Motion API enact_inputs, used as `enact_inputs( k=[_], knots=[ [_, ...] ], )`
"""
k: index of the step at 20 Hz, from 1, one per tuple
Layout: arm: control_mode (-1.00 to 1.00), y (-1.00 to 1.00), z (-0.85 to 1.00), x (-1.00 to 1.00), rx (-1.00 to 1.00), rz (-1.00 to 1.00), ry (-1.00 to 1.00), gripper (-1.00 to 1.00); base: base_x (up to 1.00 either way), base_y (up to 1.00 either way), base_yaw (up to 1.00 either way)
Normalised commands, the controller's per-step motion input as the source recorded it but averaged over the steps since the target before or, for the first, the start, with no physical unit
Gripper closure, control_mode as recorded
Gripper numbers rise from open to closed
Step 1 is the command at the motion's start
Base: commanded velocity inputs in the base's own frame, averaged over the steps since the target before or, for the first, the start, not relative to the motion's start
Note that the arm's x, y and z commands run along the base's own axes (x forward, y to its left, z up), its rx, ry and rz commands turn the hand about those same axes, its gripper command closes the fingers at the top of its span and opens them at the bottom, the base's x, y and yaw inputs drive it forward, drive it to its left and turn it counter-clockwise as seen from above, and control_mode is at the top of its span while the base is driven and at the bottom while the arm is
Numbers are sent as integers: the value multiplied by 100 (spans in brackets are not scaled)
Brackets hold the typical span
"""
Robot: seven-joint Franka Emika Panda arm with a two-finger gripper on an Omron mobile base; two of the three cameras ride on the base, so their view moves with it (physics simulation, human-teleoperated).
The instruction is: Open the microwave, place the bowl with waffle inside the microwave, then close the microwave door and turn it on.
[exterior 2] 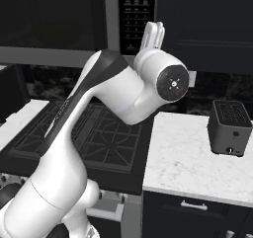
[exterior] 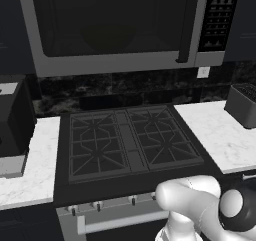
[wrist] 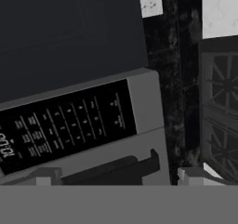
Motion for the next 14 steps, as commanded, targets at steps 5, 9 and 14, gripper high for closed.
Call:
enact_inputs(
  k=[5, 9, 14],
  knots=[
    [-100, 0, -34, 67, -3, 0, -9, -100, 0, 0, 0],
    [-100, -3, -21, 97, -1, 0, -3, -100, 0, 0, 0],
    [-100, -10, -2, 78, 0, 0, 0, 100, 0, 0, 0]
  ],
)
